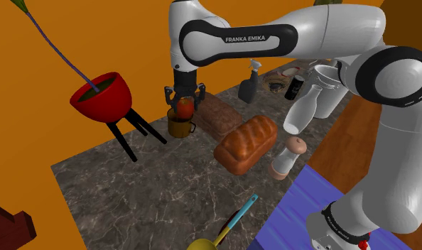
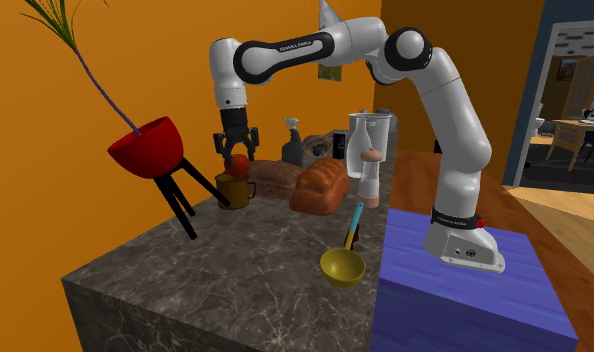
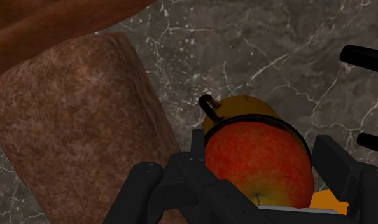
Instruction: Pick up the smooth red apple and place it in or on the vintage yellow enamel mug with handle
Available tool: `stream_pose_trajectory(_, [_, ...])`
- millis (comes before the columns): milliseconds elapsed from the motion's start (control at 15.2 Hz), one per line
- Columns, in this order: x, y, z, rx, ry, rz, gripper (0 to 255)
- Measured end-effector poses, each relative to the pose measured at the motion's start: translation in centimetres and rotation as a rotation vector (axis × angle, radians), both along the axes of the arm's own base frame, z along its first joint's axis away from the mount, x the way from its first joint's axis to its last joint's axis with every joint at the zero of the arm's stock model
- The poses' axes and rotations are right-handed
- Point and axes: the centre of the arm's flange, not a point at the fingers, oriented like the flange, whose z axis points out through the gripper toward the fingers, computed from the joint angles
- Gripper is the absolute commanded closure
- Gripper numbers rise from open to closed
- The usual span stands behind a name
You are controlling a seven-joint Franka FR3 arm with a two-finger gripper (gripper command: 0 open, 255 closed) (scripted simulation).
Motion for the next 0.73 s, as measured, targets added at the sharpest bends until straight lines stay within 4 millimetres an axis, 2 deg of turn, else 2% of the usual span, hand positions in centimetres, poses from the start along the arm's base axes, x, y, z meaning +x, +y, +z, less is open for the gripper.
stream_pose_trajectory(132, [0.0,0.0,0.0,0.000,0.000,0.000,255])
stream_pose_trajectory(198, [0.0,0.0,0.0,0.000,0.000,0.000,0])
stream_pose_trajectory(594, [0.0,0.0,0.0,0.000,0.000,0.000,0])
stream_pose_trajectory(726, [0.2,0.2,1.4,0.000,-0.001,0.000,0])
